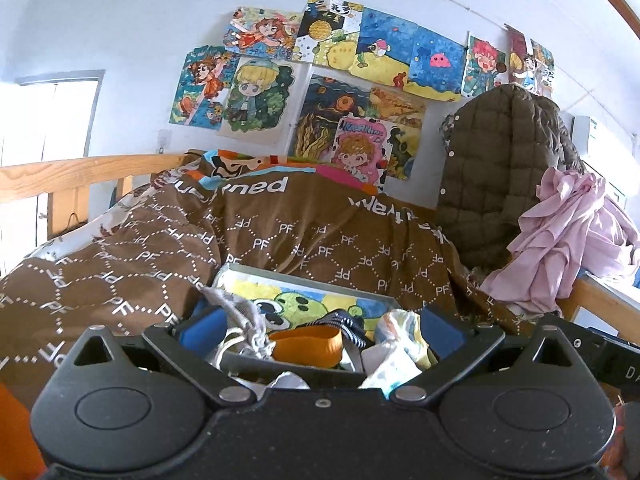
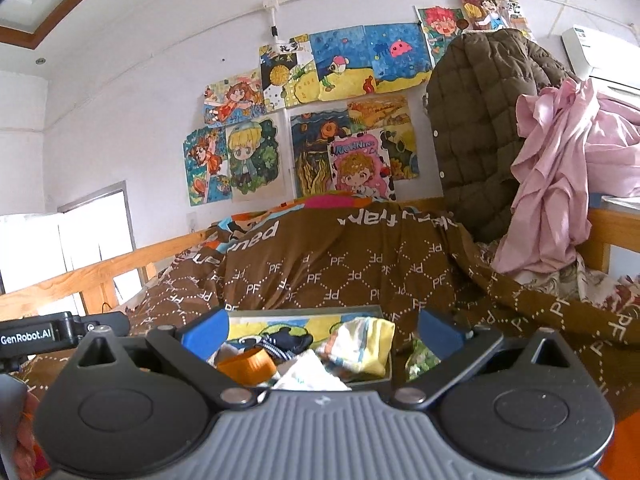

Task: Organize soft objects
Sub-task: 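Move both open tools back toward the remaining pile, then reach the right tool to the white muslin cloth while the left tool reaches white fabric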

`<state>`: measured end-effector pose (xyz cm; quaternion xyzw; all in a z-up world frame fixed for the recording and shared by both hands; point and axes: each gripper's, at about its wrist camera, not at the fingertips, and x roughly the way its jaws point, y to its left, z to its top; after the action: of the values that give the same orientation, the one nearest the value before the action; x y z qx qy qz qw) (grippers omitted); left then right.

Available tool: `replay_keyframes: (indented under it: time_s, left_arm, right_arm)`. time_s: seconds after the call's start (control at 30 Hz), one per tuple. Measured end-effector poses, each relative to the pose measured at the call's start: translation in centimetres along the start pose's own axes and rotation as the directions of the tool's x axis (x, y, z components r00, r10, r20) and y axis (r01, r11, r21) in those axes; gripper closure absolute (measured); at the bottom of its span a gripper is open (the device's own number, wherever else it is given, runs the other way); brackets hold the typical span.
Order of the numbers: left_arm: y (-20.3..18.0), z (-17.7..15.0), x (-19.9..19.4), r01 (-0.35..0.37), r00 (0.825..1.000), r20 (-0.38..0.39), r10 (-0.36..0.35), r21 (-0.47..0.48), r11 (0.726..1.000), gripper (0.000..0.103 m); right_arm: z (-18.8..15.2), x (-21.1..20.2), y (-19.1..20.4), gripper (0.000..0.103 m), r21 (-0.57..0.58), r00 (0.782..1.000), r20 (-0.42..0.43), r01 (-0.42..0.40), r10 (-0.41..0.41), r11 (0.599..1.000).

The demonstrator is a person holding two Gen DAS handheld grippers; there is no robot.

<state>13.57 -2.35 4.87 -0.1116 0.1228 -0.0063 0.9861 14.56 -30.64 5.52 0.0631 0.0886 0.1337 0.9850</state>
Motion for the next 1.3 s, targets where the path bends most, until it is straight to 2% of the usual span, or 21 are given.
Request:
replay_keyframes:
  time_s: [0.7,0.93,1.3]
  left_arm:
    - [2.9,-4.1,-3.6,-0.043,0.992,-0.114,0.047,0.033,0.999,0.001]
    - [3.4,-5.2,-3.4,-0.050,0.986,-0.158,0.058,0.055,0.997,0.001]
    - [4.6,-6.3,-2.5,-0.093,0.969,-0.224,0.105,0.063,0.994,0.001]
  right_arm:
    - [-2.9,-3.4,2.3,0.000,-0.004,0.988,-0.152,-0.008,0.007,1.000]
    - [-3.4,-2.7,3.1,0.000,-0.039,0.980,-0.201,-0.017,0.008,0.999]
    - [-4.5,-0.5,4.3,0.000,-0.089,0.953,-0.302,-0.048,0.019,0.995]
